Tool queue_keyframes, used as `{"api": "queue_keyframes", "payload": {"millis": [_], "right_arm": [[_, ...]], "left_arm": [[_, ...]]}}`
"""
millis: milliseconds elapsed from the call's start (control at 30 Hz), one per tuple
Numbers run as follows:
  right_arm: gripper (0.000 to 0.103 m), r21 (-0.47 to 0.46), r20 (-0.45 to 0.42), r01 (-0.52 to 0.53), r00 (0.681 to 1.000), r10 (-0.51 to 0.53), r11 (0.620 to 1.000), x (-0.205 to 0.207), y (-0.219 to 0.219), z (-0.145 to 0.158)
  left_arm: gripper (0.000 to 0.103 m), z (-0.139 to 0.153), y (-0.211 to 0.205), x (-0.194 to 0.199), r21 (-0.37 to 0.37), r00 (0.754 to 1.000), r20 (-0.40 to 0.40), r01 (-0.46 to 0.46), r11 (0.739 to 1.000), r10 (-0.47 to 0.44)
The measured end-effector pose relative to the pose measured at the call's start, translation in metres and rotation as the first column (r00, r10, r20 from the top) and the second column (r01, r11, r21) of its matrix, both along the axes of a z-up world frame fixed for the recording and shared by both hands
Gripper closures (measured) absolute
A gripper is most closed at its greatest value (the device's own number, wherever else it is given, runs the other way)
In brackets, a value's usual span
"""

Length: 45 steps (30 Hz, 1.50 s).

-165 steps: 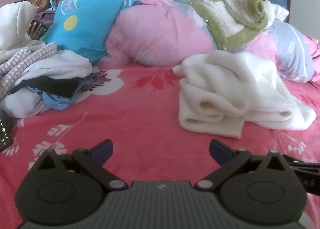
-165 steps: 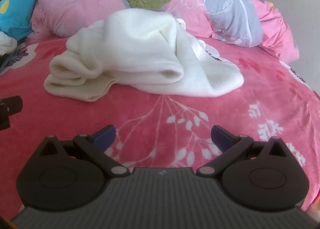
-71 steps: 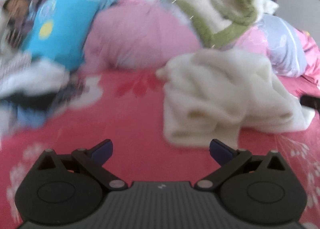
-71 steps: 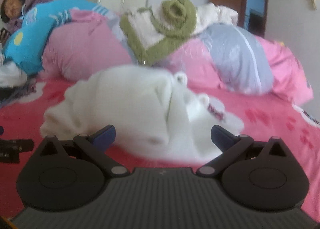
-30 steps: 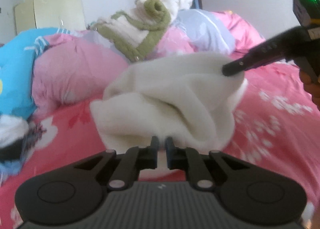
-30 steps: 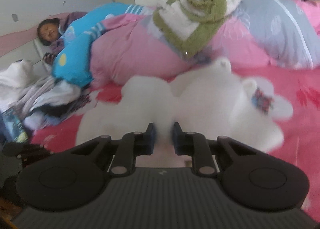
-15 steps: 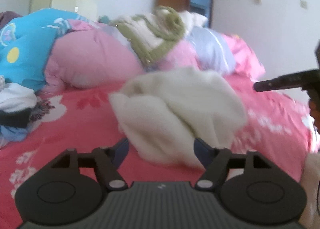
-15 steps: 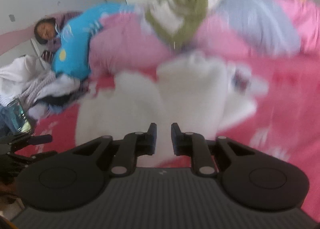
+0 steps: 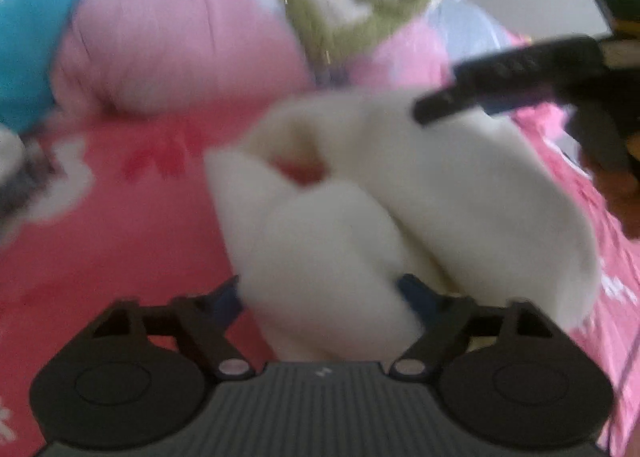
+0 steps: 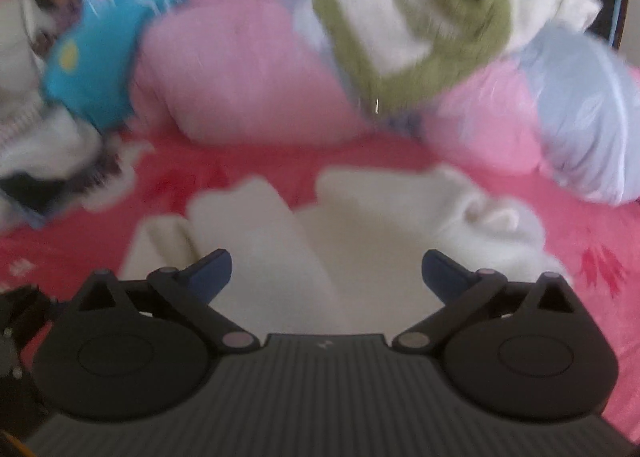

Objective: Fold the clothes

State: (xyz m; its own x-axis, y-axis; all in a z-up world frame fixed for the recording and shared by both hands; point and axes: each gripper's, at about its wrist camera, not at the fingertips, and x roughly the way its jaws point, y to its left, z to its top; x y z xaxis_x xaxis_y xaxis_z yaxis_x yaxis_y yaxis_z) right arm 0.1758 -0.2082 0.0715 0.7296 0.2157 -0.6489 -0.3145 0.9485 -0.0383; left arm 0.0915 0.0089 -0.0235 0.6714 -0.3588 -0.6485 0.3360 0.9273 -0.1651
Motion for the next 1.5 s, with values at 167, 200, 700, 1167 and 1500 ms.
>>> {"api": "queue_keyframes", "payload": {"millis": [167, 200, 700, 1167, 1500], "right_arm": [[0.002, -0.073, -0.105, 0.016, 0.994, -0.024, 0.997, 0.029, 0.02, -0.03], [0.003, -0.081, -0.12, 0.022, 0.992, -0.031, 0.997, 0.031, 0.022, -0.035], [0.084, 0.07, -0.108, 0.151, 0.984, -0.143, 0.986, 0.008, 0.029, -0.032], [0.089, 0.12, -0.036, 0.176, 0.984, -0.173, 0.977, -0.058, 0.012, -0.002], [0.089, 0.179, -0.108, 0.239, 0.969, -0.222, 0.954, -0.114, -0.033, -0.014]], "left_arm": [[0.036, -0.003, 0.019, 0.004, -0.076, 0.999, -0.038, 0.02, 0.997, -0.023], [0.037, -0.004, 0.02, 0.003, -0.078, 0.999, -0.037, 0.023, 0.997, -0.026], [0.051, -0.004, 0.046, -0.003, -0.183, 0.995, -0.088, 0.038, 0.982, -0.055], [0.05, -0.001, 0.052, -0.007, -0.201, 0.994, -0.087, 0.042, 0.979, -0.061], [0.035, 0.009, 0.052, -0.014, -0.213, 0.999, -0.006, 0.029, 0.977, -0.031]]}}
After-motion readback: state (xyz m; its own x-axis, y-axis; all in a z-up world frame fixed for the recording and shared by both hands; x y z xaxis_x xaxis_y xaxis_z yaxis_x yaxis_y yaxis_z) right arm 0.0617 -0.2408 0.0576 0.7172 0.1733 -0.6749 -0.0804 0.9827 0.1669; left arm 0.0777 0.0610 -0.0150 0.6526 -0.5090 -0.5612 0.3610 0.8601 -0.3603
